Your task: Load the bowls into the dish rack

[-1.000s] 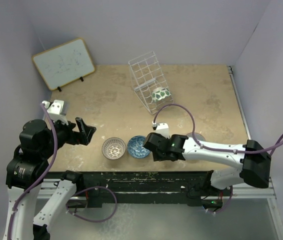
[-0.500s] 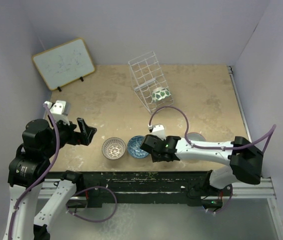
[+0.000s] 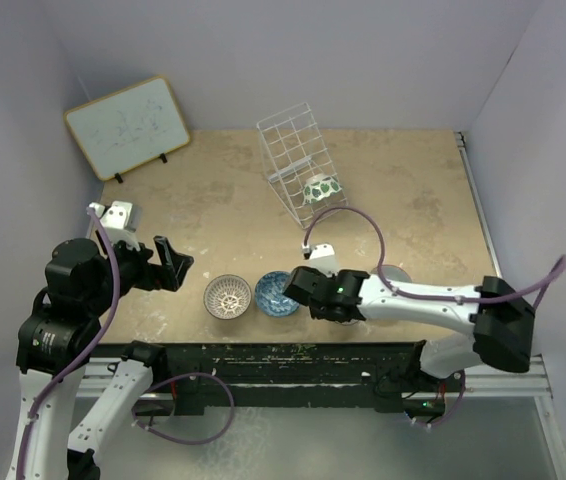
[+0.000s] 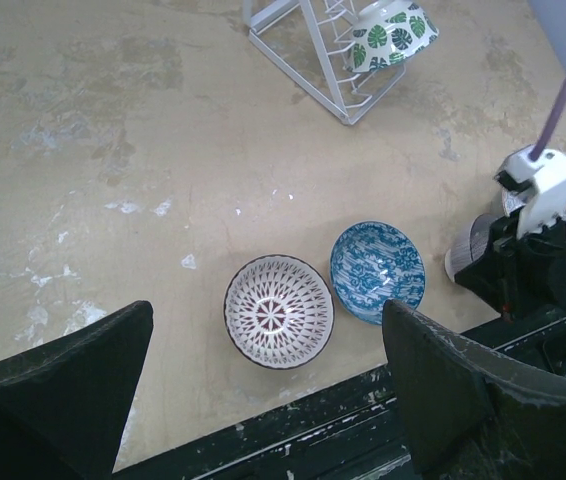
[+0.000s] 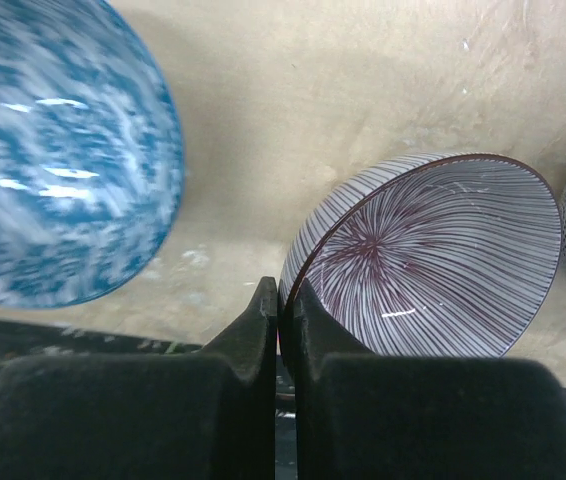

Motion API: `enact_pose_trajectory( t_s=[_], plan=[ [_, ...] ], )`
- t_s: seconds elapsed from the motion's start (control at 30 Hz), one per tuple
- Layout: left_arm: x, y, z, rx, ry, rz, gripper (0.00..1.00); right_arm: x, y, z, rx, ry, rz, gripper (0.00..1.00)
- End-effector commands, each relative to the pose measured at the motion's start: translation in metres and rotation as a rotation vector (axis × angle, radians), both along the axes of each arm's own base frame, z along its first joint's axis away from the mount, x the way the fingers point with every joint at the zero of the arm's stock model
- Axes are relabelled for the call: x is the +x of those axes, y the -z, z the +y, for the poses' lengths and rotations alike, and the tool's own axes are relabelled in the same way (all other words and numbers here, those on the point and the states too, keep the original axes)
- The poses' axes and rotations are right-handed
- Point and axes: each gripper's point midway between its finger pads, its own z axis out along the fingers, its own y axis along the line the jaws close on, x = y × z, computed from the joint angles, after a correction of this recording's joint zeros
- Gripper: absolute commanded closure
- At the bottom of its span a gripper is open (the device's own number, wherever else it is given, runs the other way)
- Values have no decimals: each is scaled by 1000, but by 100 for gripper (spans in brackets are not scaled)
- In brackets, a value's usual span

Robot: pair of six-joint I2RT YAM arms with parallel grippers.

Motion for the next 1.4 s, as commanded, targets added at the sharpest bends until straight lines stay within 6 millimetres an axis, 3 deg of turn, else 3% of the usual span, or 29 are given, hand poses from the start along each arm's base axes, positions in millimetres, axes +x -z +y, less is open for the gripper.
enact_pose_trajectory(
  t_s=[0.0, 0.13, 0.3, 0.47, 0.63, 0.8, 0.93, 1.1, 1.37],
  plan=[
    [2, -8, 0, -14, -8, -38, 1, 13, -76, 32, 316, 11, -130, 100],
    [3, -9, -1, -20, -3, -39, 1, 25, -147, 46, 589, 4, -283, 100],
    [1, -14, -2, -25, -1, -48, 1, 53, -240, 36, 922, 28, -520, 100],
    [-1, -22, -2, -31, 3, -61, 1, 85, -291, 28, 1106, 4, -656, 100],
    [-3, -33, -2, -42, 4, -87, 1, 114, -331, 33, 1247, -26, -782, 100],
    [-4, -37, -5, -56, 15, -96, 1, 129, -375, 24, 1448, -85, -906, 100],
    [-5, -38, -5, -54, 17, -99, 1, 134, -392, 17, 1518, -120, -985, 100],
    [-5, -38, -5, -57, 20, -99, 1, 141, -395, 13, 1643, -195, -1011, 100],
    [-5, -34, -4, -49, 18, -93, 1, 161, -364, 10, 1899, -295, -938, 100]
  ],
)
